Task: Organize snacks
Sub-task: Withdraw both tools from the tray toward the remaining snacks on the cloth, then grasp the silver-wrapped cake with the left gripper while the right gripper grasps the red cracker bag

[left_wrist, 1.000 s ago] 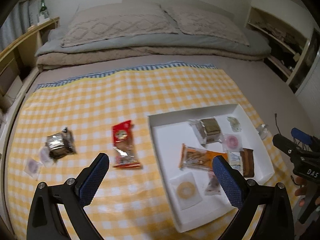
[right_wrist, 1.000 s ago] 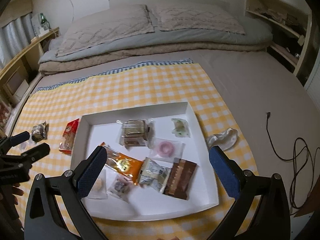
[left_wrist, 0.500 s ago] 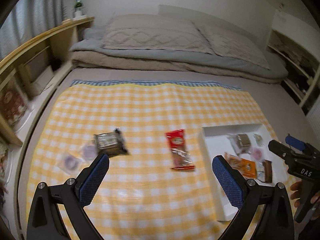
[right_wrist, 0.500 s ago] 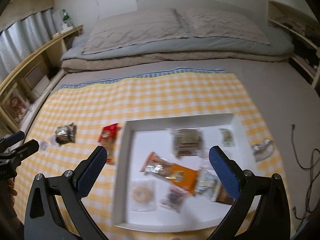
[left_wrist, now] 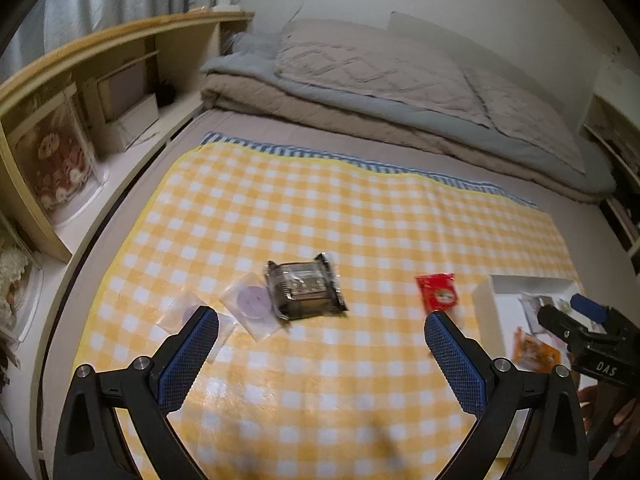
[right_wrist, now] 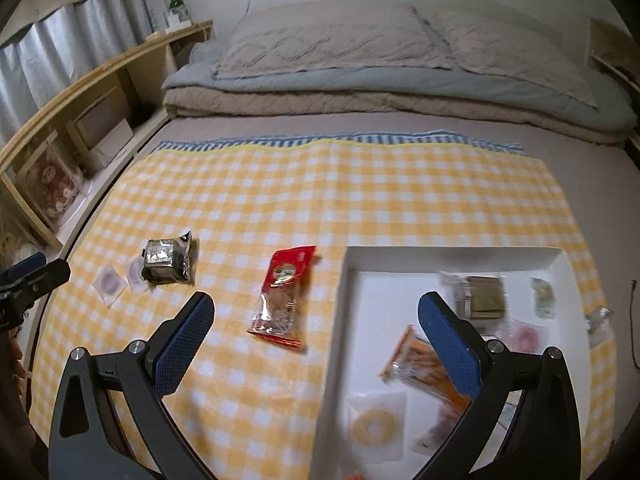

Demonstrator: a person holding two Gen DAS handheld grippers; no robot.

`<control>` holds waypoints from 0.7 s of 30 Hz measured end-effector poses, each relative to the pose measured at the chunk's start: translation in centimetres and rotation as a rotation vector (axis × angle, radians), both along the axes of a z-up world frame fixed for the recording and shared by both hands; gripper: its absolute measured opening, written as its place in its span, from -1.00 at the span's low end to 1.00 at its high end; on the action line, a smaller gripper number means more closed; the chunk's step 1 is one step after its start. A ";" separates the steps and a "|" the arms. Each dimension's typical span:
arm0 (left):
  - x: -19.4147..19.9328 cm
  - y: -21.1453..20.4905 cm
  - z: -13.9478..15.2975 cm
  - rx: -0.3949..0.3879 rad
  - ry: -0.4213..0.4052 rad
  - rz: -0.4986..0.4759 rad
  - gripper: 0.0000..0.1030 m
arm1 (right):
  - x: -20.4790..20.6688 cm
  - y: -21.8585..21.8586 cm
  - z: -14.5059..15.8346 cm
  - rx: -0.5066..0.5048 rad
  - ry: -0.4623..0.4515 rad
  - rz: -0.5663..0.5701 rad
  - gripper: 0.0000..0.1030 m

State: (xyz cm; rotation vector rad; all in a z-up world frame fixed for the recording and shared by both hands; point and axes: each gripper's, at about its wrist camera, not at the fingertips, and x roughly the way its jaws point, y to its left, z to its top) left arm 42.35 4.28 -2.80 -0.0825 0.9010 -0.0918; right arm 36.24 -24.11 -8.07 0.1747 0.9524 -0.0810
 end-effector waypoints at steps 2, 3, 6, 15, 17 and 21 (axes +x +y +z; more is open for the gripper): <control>1.1 0.4 -0.9 -0.011 0.010 0.015 1.00 | 1.0 0.5 -1.0 0.011 0.020 0.009 1.00; 1.9 0.5 -1.6 -0.017 0.015 0.020 1.00 | 1.3 0.5 -1.3 0.020 0.028 0.013 1.00; 3.9 0.4 -3.4 -0.010 0.024 0.030 1.00 | 2.6 1.0 -2.8 0.036 0.061 0.026 1.00; 10.1 -3.5 -9.4 0.064 0.080 0.012 0.98 | 5.7 3.1 -7.3 -0.021 0.139 0.114 0.72; 11.2 -4.3 -10.6 0.091 0.095 0.010 0.96 | 6.1 3.5 -8.3 -0.038 0.158 0.129 0.67; 13.5 -5.4 -13.4 0.110 0.138 0.034 0.91 | 6.8 3.8 -10.2 -0.055 0.200 0.152 0.60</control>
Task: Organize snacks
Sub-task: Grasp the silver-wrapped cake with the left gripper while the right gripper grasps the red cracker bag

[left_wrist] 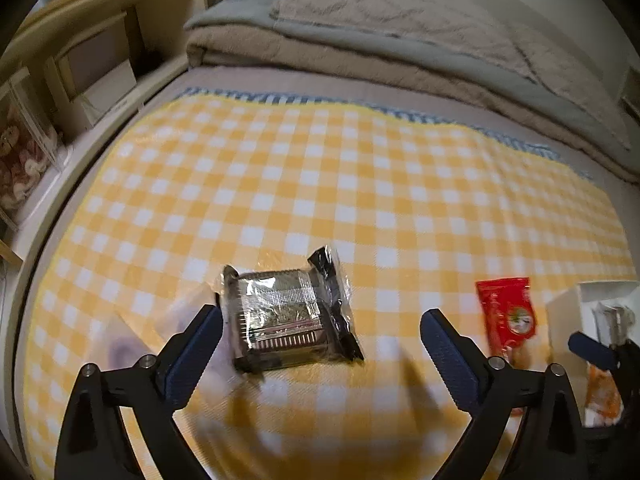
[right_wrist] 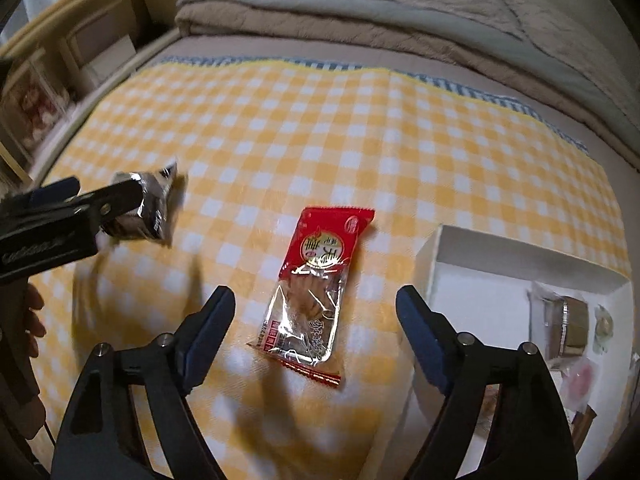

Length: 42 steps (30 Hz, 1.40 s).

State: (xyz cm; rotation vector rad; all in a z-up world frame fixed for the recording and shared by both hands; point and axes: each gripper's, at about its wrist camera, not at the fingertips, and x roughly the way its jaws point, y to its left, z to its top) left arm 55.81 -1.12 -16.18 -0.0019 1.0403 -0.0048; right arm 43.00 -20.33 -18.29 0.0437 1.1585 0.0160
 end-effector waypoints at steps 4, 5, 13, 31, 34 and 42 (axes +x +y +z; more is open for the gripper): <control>1.5 -0.2 -2.2 0.022 0.037 0.021 0.89 | 0.2 0.2 -1.5 -0.014 0.033 0.017 0.48; 1.8 -0.1 -2.6 0.023 0.042 0.027 0.88 | 0.2 0.2 -1.7 -0.019 0.039 0.019 0.47; 3.0 -1.1 -4.1 0.052 0.036 0.003 0.59 | -0.7 1.6 -2.6 -0.045 0.062 0.088 -0.11; 0.3 -2.2 -3.7 0.026 0.080 -0.207 0.09 | -5.5 2.8 -1.2 0.030 0.132 0.199 -0.16; 0.1 -3.3 -4.1 0.045 0.115 -0.260 0.08 | -6.4 3.1 -1.0 0.039 0.147 0.208 -0.16; -1.0 -5.0 -3.5 0.088 0.162 -0.345 0.13 | -8.0 3.8 -0.7 0.098 0.199 0.236 -0.16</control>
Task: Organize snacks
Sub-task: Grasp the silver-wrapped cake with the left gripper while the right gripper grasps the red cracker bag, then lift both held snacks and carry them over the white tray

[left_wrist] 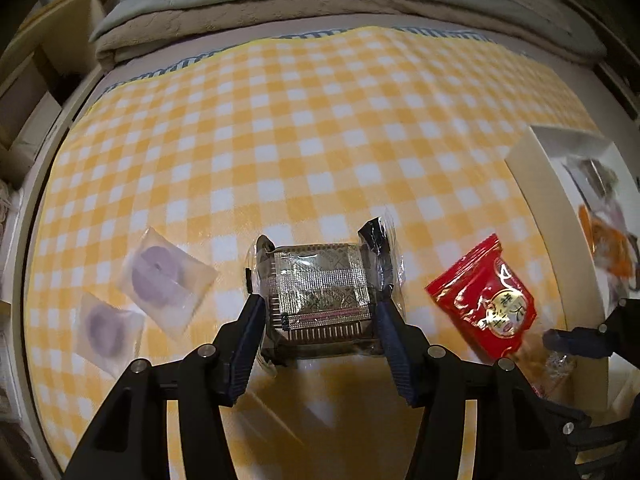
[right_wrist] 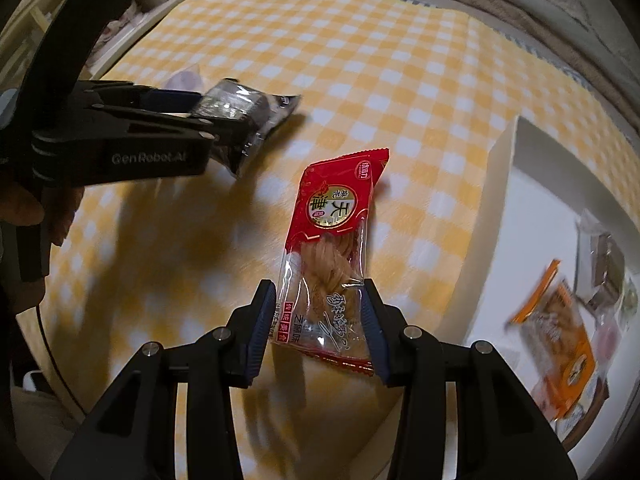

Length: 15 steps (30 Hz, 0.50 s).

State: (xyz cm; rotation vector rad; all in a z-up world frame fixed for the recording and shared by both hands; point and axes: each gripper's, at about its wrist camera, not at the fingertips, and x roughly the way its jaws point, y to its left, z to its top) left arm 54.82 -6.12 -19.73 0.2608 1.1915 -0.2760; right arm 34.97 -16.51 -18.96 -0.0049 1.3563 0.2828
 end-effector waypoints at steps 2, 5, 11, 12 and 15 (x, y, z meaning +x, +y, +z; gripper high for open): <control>-0.3 -0.1 0.2 0.009 -0.012 0.009 0.14 | -0.3 0.4 -0.1 -0.004 0.006 0.008 -0.15; -0.5 -0.4 0.8 0.013 -0.043 0.046 0.73 | -0.1 0.4 0.0 -0.001 0.010 -0.025 -0.07; -0.4 -0.7 1.3 -0.044 -0.045 0.113 0.85 | 1.0 -0.3 0.0 0.042 -0.001 -0.104 0.31; -0.7 -0.6 1.3 -0.040 -0.042 0.116 0.85 | 1.1 -0.3 -0.3 0.039 0.006 -0.113 0.31; 0.1 -1.0 0.6 -0.014 -0.039 0.123 0.85 | 1.5 -0.2 -1.3 0.015 0.033 -0.138 0.31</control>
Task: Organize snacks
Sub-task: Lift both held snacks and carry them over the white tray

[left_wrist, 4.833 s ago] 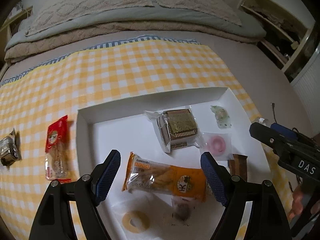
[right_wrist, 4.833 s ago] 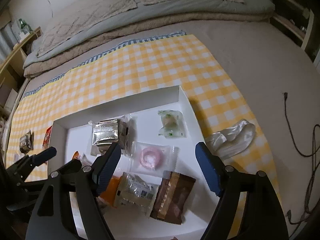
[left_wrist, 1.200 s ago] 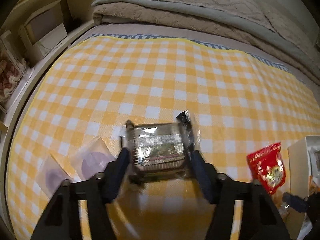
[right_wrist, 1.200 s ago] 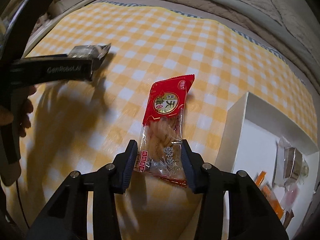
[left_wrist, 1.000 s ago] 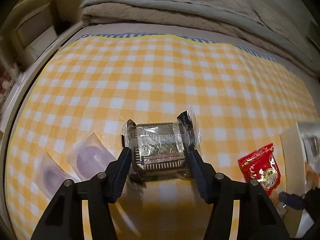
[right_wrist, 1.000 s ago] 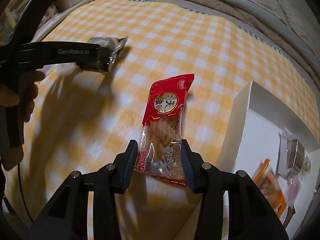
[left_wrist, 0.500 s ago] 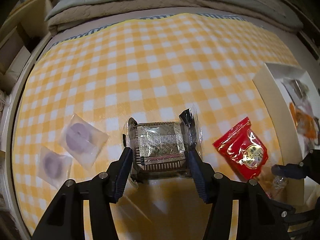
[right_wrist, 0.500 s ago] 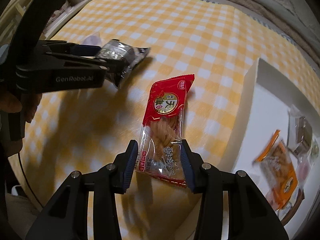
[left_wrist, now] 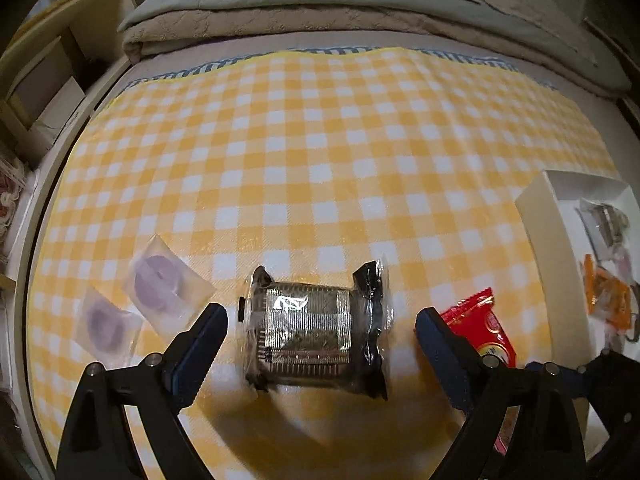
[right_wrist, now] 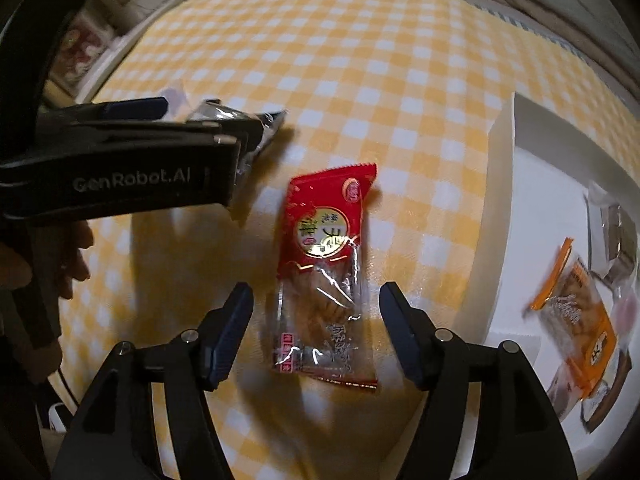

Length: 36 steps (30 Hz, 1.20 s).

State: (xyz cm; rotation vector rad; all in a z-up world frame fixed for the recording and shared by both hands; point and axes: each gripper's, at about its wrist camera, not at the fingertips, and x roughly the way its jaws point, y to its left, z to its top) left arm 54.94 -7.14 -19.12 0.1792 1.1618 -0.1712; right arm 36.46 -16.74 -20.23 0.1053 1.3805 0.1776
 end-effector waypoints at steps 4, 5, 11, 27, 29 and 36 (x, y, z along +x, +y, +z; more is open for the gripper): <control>0.9 -0.1 -1.3 0.015 0.011 0.023 0.85 | 0.6 0.7 -0.6 -0.056 0.000 0.019 0.05; 1.0 -0.1 -1.5 0.018 0.012 0.027 0.85 | 0.7 0.8 -0.6 -0.051 -0.001 0.021 -0.18; 1.2 0.3 -2.3 0.010 0.019 0.041 0.83 | 1.3 0.1 0.7 -0.033 -0.065 -0.022 -0.28; -0.1 -0.6 1.8 -0.044 -0.081 0.010 0.12 | 0.5 -3.3 6.0 -0.027 -0.232 -0.097 -0.31; -0.6 -0.7 3.4 -0.081 -0.120 0.012 0.12 | 0.4 -4.2 6.8 -0.028 -0.260 -0.113 -0.31; -3.7 -2.1 8.6 -0.187 -0.220 -0.025 0.12 | -0.6 -7.3 9.9 -0.031 -0.337 -0.178 -0.32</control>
